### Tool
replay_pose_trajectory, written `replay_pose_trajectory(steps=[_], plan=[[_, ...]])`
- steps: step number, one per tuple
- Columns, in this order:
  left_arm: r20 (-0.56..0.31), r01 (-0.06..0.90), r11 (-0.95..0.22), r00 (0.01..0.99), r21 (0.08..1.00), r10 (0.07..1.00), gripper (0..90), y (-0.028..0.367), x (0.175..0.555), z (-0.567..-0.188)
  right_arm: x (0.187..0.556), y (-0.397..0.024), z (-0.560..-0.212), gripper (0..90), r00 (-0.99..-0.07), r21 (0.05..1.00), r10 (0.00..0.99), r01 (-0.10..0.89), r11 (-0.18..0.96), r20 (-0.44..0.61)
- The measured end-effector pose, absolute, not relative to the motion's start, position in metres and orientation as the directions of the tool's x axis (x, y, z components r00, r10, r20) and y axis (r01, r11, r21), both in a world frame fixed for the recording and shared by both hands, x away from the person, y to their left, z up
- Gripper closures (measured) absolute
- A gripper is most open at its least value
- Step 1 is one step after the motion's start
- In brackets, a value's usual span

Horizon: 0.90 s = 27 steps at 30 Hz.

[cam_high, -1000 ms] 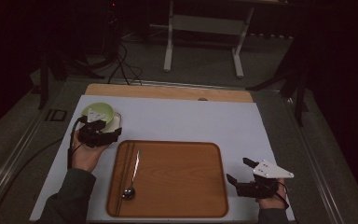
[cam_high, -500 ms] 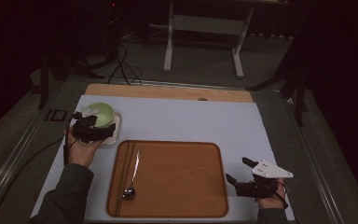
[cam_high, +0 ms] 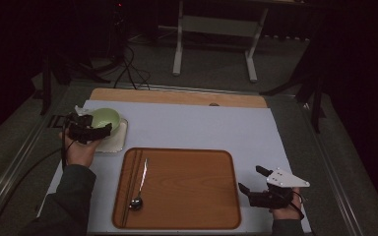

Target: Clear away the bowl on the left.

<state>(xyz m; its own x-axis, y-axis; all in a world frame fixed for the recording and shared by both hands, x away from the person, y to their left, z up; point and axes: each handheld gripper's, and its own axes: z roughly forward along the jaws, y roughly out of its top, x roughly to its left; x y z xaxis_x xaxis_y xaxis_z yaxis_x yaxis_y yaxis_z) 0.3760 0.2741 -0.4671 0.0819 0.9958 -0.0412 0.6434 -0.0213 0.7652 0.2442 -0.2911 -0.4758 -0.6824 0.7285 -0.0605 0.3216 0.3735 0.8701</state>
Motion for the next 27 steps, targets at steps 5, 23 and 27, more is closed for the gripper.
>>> replay_pose_trajectory(steps=[5, 23, 27], plan=[[-0.019, 0.670, 0.001, 0.020, 0.742, 1.000, 24.9, 0.283, 0.383, -0.476, 0.244, -0.291, -0.476, 13.8, -0.682, 0.870, 0.729, 0.323, 0.372, -0.058], [-0.079, 0.714, 0.116, -0.085, 0.690, 0.993, 37.0, 0.295, 0.393, -0.499, 0.244, -0.293, -0.476, 13.8, -0.680, 0.871, 0.731, 0.325, 0.370, -0.057], [-0.089, 0.720, 0.139, -0.108, 0.680, 0.990, 45.3, 0.299, 0.392, -0.504, 0.243, -0.294, -0.476, 13.8, -0.677, 0.871, 0.734, 0.325, 0.367, -0.056]])
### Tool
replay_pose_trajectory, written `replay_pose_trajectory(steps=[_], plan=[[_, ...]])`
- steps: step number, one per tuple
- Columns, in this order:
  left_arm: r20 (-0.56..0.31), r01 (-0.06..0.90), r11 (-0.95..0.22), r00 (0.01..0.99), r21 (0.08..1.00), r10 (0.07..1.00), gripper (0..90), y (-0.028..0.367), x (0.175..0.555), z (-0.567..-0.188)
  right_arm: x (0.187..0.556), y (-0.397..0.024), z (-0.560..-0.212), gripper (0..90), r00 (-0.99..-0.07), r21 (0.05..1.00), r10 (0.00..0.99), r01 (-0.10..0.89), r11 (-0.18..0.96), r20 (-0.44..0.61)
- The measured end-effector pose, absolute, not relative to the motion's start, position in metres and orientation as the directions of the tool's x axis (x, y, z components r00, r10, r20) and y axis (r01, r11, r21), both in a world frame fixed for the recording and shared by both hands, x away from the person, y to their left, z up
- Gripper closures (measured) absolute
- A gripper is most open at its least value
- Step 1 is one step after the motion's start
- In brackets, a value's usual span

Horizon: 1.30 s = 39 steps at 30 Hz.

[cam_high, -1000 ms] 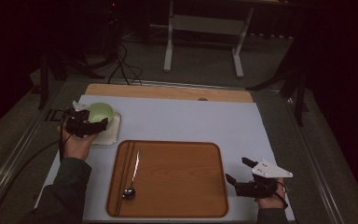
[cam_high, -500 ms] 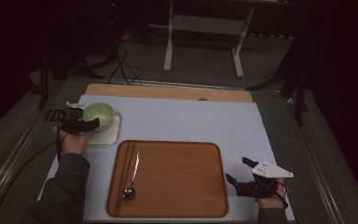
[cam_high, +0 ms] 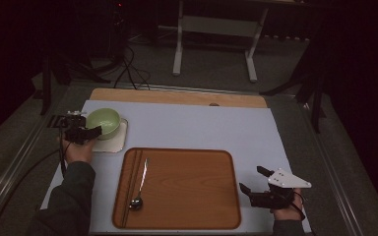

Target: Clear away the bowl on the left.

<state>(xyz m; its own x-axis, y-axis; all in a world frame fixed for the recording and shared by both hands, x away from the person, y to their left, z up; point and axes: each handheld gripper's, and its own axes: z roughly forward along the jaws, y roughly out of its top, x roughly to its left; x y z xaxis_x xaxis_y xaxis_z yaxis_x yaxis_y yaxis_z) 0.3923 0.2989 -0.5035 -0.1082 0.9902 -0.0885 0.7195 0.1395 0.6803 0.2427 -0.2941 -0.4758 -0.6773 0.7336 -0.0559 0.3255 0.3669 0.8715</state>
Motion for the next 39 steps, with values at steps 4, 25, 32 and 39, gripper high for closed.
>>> replay_pose_trajectory(steps=[4, 25, 32, 39], plan=[[-0.152, 0.723, 0.197, -0.128, 0.662, 0.980, 50.5, 0.304, 0.390, -0.512, 0.242, -0.295, -0.476, 13.8, -0.675, 0.871, 0.736, 0.327, 0.366, -0.056], [-0.341, 0.734, 0.313, -0.117, 0.603, 0.933, 81.0, 0.315, 0.386, -0.521, 0.242, -0.295, -0.476, 13.9, -0.677, 0.871, 0.733, 0.324, 0.369, -0.058], [-0.383, 0.730, 0.341, -0.118, 0.592, 0.916, 84.2, 0.316, 0.386, -0.520, 0.242, -0.295, -0.476, 13.9, -0.678, 0.871, 0.733, 0.325, 0.368, -0.057], [-0.420, 0.711, 0.389, -0.144, 0.586, 0.896, 84.1, 0.317, 0.384, -0.519, 0.242, -0.295, -0.476, 13.9, -0.676, 0.871, 0.735, 0.327, 0.367, -0.055]])
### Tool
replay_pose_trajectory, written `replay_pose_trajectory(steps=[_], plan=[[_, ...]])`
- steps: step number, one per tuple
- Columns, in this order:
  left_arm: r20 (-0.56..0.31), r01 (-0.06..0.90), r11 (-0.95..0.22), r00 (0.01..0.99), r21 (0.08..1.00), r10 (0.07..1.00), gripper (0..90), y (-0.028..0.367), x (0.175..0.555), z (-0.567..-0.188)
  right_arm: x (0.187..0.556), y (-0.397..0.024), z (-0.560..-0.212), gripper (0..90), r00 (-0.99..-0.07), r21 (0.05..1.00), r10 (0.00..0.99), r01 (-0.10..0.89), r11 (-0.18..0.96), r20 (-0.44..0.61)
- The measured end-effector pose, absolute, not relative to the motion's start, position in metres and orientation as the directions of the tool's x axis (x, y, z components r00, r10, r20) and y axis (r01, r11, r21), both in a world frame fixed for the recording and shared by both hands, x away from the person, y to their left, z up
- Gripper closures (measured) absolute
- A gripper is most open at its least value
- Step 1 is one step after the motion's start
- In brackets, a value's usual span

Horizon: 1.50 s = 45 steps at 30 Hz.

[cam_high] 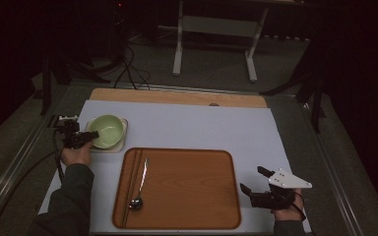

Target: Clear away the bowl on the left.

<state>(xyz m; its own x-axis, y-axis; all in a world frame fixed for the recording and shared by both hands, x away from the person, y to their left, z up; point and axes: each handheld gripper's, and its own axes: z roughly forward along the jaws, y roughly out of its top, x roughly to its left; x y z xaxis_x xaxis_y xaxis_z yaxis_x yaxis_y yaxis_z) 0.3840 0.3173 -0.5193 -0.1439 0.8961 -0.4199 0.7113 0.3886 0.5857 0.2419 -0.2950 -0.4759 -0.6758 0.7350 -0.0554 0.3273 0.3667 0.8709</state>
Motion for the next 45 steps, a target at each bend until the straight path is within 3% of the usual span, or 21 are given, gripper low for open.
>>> replay_pose_trajectory(steps=[31, 45], plan=[[-0.443, 0.657, 0.350, -0.026, 0.668, 0.896, 83.8, 0.306, 0.357, -0.477, 0.241, -0.295, -0.473, 13.9, -0.674, 0.874, 0.736, 0.319, 0.365, -0.061], [-0.423, 0.647, 0.252, 0.120, 0.720, 0.898, 83.7, 0.285, 0.346, -0.447, 0.241, -0.293, -0.473, 13.9, -0.678, 0.874, 0.732, 0.315, 0.369, -0.064]])
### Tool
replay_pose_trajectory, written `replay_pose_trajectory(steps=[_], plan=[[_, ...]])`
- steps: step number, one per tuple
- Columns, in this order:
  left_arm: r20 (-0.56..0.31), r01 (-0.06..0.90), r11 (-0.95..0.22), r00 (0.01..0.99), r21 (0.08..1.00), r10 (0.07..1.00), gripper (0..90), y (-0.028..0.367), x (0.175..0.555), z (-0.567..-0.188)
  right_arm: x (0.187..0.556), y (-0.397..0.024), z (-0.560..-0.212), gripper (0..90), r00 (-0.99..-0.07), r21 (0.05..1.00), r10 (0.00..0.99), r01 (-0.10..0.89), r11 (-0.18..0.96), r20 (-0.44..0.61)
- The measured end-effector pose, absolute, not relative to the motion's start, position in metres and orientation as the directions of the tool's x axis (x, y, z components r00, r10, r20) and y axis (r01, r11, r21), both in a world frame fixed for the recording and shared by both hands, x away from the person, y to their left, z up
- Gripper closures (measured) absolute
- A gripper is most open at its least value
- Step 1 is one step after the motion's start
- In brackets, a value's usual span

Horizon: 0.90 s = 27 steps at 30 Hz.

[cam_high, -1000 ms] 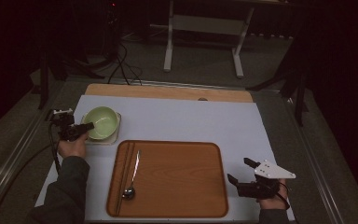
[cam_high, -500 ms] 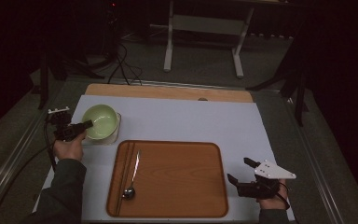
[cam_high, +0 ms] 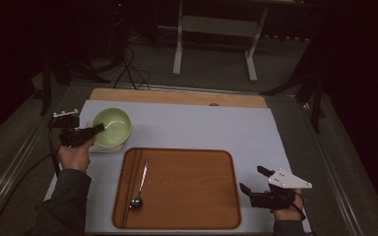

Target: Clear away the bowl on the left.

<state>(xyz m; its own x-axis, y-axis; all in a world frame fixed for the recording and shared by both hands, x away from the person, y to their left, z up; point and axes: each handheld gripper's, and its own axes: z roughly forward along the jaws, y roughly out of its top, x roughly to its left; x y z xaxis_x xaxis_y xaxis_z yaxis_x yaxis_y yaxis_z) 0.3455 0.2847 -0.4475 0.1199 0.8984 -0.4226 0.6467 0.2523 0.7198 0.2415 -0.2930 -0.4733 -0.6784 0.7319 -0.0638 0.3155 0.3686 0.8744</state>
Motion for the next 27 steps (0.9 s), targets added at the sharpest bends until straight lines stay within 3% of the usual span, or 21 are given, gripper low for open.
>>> replay_pose_trajectory(steps=[27], plan=[[-0.431, 0.619, 0.195, 0.256, 0.761, 0.865, 83.7, 0.259, 0.323, -0.422, 0.241, -0.293, -0.472, 13.9, -0.678, 0.876, 0.732, 0.310, 0.370, -0.069]])
